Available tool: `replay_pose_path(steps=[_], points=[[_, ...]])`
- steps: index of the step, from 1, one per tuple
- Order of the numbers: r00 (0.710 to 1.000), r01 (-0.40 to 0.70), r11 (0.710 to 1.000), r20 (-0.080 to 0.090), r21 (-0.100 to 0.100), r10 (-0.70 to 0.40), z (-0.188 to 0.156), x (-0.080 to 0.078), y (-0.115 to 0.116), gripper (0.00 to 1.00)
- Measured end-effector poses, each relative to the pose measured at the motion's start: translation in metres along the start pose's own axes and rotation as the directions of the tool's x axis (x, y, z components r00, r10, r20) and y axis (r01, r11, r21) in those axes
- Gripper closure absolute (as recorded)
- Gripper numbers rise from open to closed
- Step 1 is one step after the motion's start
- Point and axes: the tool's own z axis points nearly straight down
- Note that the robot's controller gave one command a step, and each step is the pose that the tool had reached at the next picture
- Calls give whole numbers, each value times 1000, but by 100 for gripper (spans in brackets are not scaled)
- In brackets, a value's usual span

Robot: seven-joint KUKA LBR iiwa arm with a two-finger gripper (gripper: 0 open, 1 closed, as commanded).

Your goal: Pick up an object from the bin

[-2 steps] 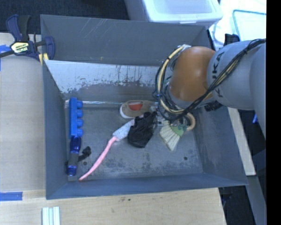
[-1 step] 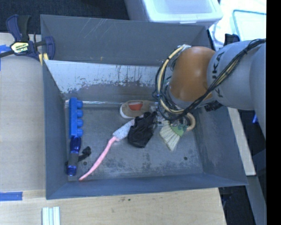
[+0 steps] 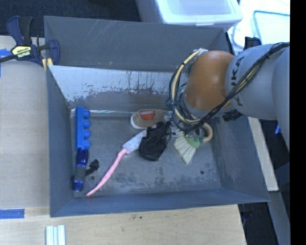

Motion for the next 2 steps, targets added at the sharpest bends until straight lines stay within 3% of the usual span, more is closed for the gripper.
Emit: replay_pose_path(steps=[2], points=[[1000,0,1000,0,0,0,0,0,0,100]])
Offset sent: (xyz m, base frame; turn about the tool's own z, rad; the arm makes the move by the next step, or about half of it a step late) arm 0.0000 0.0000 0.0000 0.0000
